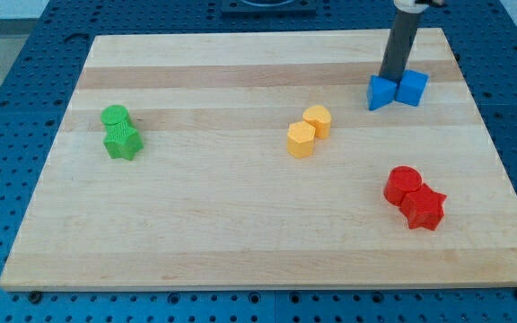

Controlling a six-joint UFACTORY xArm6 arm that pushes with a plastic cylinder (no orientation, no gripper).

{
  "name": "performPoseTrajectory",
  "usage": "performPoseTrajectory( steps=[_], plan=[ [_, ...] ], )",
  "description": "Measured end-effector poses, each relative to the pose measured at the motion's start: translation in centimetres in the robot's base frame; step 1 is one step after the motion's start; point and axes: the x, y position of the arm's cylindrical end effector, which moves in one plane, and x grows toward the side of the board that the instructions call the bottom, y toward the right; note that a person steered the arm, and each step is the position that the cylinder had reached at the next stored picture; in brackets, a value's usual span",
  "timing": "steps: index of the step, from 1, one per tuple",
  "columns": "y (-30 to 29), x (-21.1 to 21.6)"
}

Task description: Push blue triangle to the red circle

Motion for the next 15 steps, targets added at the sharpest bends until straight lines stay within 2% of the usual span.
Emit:
performPoseTrajectory(
  steps=[1, 2, 3, 5, 6, 8, 9, 10, 12, 13, 15],
  plan=[
    [0.0, 4.0],
    [0.0, 3.4],
    [-0.1, -1.0],
    [-0.4, -1.0],
    [-0.4, 1.1],
    [-0.7, 2.0],
    [-1.1, -0.6],
    [-2.1, -0.5],
    [-4.1, 1.0],
    [-4.1, 4.8],
    [-4.1, 7.0]
  ],
)
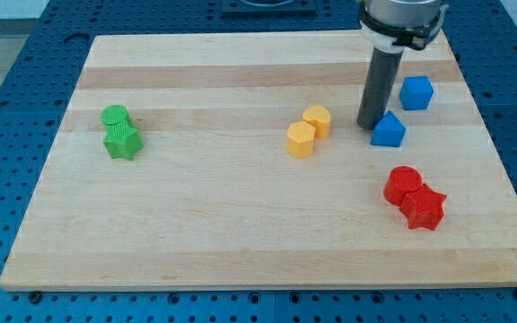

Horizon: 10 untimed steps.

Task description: Push blue triangle to the red circle

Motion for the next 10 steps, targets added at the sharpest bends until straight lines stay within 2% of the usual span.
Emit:
performPoseTrajectory(
  steps=[2, 6, 8, 10],
  plan=[
    [0.0, 1.2],
    [3.3, 0.0],
    [3.3, 5.5],
    [3.3, 5.9]
  ],
)
